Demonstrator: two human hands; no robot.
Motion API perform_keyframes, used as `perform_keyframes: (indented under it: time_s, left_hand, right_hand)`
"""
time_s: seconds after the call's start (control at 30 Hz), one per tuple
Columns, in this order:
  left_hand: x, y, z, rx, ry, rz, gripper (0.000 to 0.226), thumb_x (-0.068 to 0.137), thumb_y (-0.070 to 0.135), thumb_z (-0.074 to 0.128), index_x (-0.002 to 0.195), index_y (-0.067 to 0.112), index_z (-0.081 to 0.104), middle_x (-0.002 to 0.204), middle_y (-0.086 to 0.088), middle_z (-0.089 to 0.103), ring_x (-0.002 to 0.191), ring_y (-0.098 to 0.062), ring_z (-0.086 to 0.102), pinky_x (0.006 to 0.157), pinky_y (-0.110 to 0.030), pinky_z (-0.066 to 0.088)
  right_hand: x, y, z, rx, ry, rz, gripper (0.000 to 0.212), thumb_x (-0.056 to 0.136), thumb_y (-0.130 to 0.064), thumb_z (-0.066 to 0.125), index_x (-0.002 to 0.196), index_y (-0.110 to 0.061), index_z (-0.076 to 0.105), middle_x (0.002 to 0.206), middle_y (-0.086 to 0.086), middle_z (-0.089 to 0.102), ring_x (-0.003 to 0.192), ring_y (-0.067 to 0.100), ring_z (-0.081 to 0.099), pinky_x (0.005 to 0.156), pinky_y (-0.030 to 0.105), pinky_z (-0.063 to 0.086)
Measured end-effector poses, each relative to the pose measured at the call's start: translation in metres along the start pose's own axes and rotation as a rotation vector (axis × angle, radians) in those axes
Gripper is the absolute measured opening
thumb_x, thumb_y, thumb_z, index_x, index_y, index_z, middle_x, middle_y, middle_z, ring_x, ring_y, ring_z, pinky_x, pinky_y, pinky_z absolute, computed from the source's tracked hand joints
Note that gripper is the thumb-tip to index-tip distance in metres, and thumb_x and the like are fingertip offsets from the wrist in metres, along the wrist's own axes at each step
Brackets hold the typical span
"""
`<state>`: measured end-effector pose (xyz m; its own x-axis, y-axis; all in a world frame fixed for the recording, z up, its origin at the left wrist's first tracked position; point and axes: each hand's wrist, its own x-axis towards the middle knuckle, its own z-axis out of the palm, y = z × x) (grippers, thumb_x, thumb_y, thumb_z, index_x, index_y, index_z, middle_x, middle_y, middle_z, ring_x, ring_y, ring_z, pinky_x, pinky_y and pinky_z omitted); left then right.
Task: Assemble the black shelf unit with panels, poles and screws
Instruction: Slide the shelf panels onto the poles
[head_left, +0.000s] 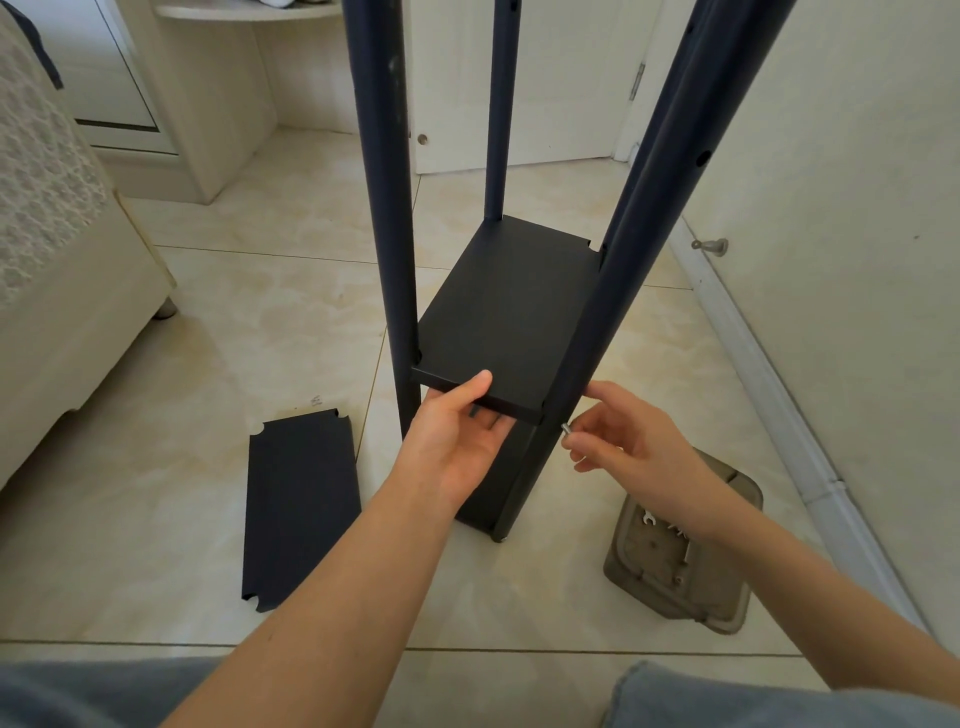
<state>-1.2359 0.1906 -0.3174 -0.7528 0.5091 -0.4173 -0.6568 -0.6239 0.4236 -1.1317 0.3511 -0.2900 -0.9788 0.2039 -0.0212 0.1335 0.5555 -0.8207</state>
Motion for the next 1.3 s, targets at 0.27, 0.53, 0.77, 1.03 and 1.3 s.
perform_keyframes:
  time_s: [0.27, 0.53, 0.77, 1.03, 1.3]
  left_hand:
    - [0.0, 0.001, -0.002, -0.03, -0.038, 0.014, 0.037, 0.09, -0.003, 0.063, 0.12, 0.017, 0.061, 0.105, -0.012, 0.076, 0.094, -0.032, 0.075, 0.083, -0.048, 0.061]
    - [0.0, 0.004, -0.004, -0.052, -0.037, 0.008, 0.038, 0.088, -0.004, 0.064, 0.119, 0.017, 0.062, 0.105, -0.013, 0.076, 0.094, -0.033, 0.075, 0.073, -0.046, 0.063]
    - [-0.002, 0.002, -0.002, -0.049, -0.051, 0.007, 0.043, 0.086, -0.003, 0.065, 0.125, 0.015, 0.061, 0.107, -0.014, 0.076, 0.097, -0.033, 0.074, 0.073, -0.045, 0.062]
    - [-0.004, 0.001, -0.001, -0.013, -0.055, 0.007, 0.035, 0.091, -0.003, 0.063, 0.121, 0.016, 0.063, 0.105, -0.012, 0.076, 0.095, -0.032, 0.074, 0.076, -0.045, 0.062]
    - [-0.007, 0.003, 0.0, 0.018, -0.095, 0.026, 0.034, 0.088, -0.004, 0.062, 0.116, 0.016, 0.064, 0.105, -0.011, 0.077, 0.096, -0.03, 0.074, 0.074, -0.043, 0.062]
  right_hand:
    - [0.007, -0.004, -0.005, -0.124, 0.011, -0.064, 0.027, 0.089, -0.027, 0.068, 0.109, -0.033, 0.051, 0.092, -0.011, 0.065, 0.084, 0.003, 0.065, 0.072, 0.016, 0.055]
    - [-0.001, -0.004, -0.015, -0.183, -0.052, -0.065, 0.036, 0.087, -0.026, 0.069, 0.119, -0.022, 0.054, 0.098, -0.01, 0.065, 0.09, 0.008, 0.065, 0.081, 0.017, 0.056]
    - [0.004, 0.0, -0.008, -0.193, 0.028, -0.06, 0.029, 0.086, -0.029, 0.071, 0.111, -0.021, 0.057, 0.098, -0.009, 0.064, 0.088, 0.009, 0.064, 0.077, 0.013, 0.052]
    - [0.003, 0.0, -0.001, -0.209, 0.085, -0.121, 0.02, 0.087, -0.028, 0.071, 0.097, -0.034, 0.055, 0.089, -0.017, 0.059, 0.083, 0.003, 0.061, 0.068, 0.004, 0.049]
    - [0.002, 0.003, 0.001, -0.168, 0.129, -0.157, 0.025, 0.087, -0.026, 0.071, 0.102, -0.035, 0.053, 0.091, -0.021, 0.057, 0.084, 0.001, 0.06, 0.07, 0.002, 0.047]
